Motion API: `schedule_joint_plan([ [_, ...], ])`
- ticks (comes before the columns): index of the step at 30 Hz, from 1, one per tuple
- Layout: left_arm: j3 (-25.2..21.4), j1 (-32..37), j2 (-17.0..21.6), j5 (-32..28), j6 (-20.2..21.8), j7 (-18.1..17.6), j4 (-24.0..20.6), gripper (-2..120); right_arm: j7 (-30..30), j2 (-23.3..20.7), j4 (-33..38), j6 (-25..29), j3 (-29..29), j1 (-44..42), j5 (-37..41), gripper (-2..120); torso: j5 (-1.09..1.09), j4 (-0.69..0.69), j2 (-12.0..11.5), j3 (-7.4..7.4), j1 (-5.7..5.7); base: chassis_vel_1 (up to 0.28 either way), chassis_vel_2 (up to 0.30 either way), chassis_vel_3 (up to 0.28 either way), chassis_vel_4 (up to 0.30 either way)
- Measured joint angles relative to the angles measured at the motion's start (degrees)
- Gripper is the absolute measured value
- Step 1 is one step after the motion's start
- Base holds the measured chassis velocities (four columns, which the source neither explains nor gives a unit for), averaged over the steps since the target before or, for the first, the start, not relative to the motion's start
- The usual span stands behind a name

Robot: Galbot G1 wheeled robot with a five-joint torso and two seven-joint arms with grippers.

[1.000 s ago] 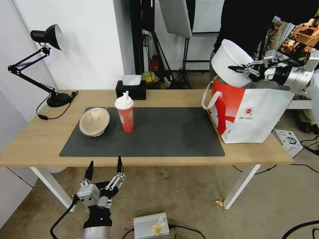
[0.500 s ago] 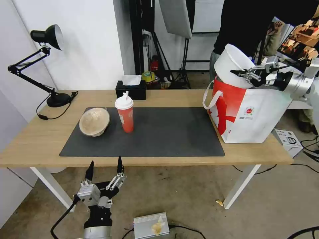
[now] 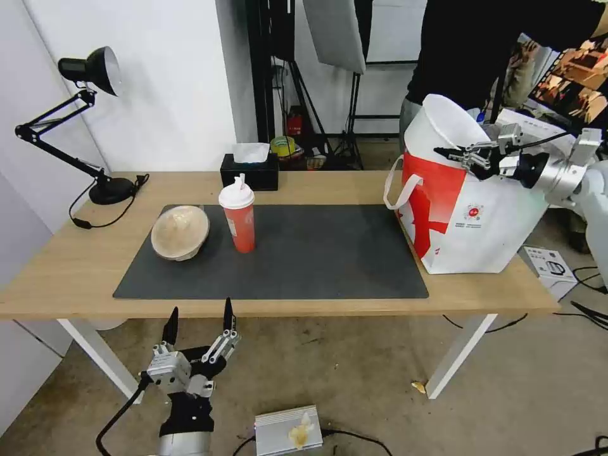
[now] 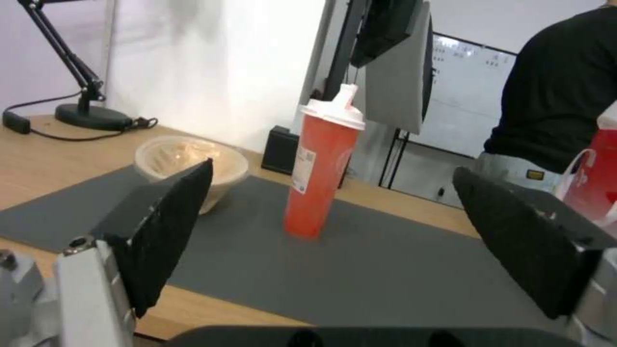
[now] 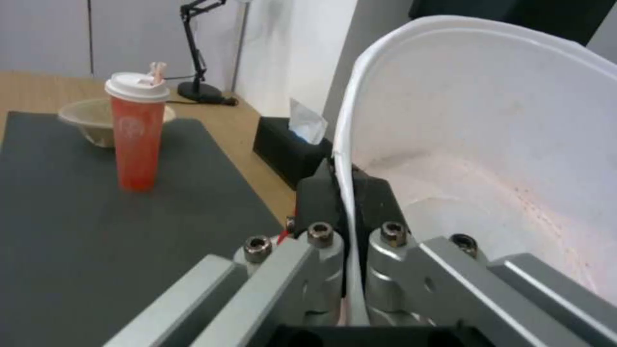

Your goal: Pick up the trash from the table and place it into the takeout bag.

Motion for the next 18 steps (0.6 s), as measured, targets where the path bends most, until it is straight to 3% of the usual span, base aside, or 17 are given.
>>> schedule_joint_plan([
  [9, 0.1, 0.0, -0.1, 0.2, -0.1, 0.0, 0.0, 100, 0.8, -0.3, 1.1, 0.0, 0.7, -2.0, 0.7, 0, 0.00, 0.00, 0.0, 0.00, 0.00, 0.000, 0.000, 0.000, 0.000],
  [18, 0.4, 0.0, -0.3, 0.4, -0.2, 0.0, 0.1, 100, 1.3, -1.2, 1.8, 0.1, 1.1, -2.1, 1.7, 33, 0.00, 0.01, 0.0, 0.00, 0.00, 0.000, 0.000, 0.000, 0.000],
])
